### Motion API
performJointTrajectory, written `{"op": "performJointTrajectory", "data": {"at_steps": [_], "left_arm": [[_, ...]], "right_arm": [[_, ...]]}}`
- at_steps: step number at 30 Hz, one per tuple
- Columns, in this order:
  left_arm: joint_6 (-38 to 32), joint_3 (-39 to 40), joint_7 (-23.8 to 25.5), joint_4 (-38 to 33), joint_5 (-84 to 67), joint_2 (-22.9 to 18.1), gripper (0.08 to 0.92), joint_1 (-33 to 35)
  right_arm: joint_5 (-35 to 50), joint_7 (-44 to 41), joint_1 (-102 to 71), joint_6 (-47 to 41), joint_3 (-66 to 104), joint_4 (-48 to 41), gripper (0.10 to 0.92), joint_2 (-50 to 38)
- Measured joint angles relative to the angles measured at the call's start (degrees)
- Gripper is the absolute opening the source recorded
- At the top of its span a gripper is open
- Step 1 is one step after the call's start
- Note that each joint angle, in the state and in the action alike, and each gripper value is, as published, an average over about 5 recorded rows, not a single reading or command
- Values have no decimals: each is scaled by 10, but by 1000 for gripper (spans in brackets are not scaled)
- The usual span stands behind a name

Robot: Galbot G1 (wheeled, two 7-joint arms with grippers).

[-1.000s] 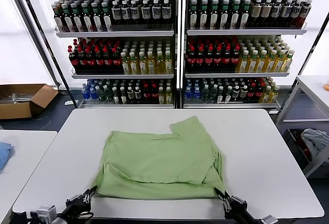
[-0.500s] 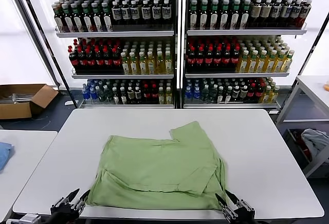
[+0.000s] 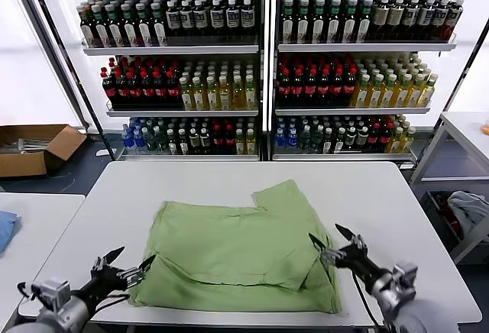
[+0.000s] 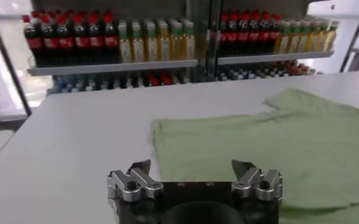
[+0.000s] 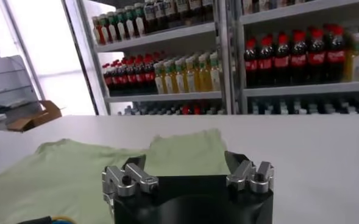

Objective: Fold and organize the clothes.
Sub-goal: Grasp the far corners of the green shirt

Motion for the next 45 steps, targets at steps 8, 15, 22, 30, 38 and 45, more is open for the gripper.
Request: {"op": "performJointTrajectory", "data": {"at_steps": [8,15,22,30,38,45], "left_arm": [[-1,85,9,123,-20,56,823,-136],[-5,153,9,229,-28,70,823,-247],[-10,206,10,320,-30,69,823,-334],[-10,238,6,387,-28,61,823,-391],[-12,252,2,423,-25,53,823,-411],[-12,256,1,424,-23,49,773,-410]], "right_arm": [[-2,-20,181,-24,-98,-151,823,19],[-10,-23,284,-40,-157,-255,823,43],[-18,-22,334,-51,-188,-326,823,65],[-26,-24,364,-57,-214,-368,823,79],[-34,-23,376,-64,-235,-389,695,84],[-34,-23,375,-67,-241,-391,496,86]]}}
